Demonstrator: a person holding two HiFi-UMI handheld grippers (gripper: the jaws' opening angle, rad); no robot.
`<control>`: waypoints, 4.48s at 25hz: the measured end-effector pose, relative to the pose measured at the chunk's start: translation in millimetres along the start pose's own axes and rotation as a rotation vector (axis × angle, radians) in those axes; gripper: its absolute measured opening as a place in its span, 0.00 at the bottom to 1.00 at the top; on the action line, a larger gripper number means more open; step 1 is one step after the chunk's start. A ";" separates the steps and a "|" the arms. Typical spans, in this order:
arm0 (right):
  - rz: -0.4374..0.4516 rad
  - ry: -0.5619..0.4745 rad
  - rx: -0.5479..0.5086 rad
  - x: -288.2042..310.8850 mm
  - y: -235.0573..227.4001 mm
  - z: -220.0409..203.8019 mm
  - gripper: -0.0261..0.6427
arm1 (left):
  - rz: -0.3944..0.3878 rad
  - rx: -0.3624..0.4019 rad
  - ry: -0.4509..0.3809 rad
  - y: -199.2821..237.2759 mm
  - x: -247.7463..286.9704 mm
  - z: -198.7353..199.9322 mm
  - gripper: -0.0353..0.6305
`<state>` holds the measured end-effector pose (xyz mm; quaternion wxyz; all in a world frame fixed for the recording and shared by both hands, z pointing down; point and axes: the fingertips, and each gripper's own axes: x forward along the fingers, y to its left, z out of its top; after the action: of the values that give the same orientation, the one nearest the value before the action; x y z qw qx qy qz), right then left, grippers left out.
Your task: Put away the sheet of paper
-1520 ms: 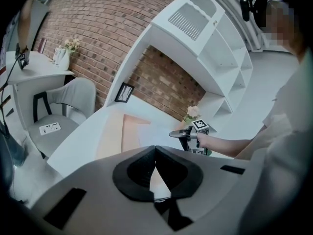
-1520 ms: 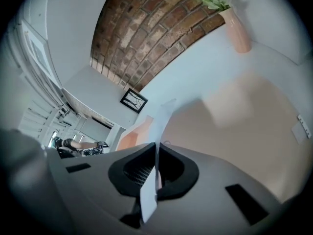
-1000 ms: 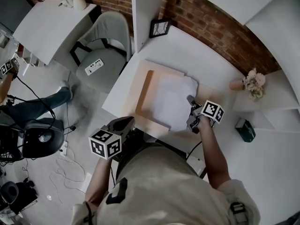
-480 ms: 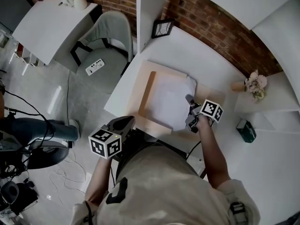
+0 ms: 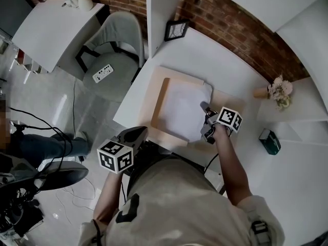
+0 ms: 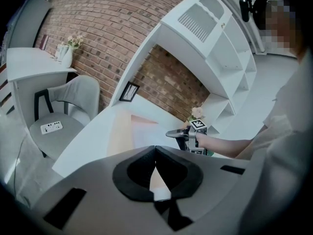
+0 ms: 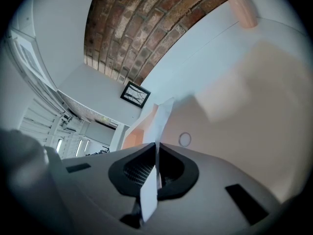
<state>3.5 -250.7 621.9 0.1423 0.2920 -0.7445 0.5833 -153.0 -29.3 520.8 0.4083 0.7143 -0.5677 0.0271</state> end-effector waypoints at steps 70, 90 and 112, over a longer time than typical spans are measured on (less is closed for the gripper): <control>0.076 0.061 0.092 37.8 24.3 -19.0 0.08 | -0.010 0.010 0.035 -5.8 16.5 5.6 0.08; 0.068 0.070 0.111 43.8 28.2 -21.4 0.08 | -0.010 -0.009 0.026 3.5 14.6 8.3 0.08; 0.080 0.087 0.103 49.5 36.1 -24.3 0.08 | 0.043 -0.032 -0.024 18.6 -1.1 16.4 0.08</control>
<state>-60.3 -235.5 627.7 0.1358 0.2435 -0.7176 0.6382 -175.9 -39.0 519.6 0.4121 0.6957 -0.5881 0.0184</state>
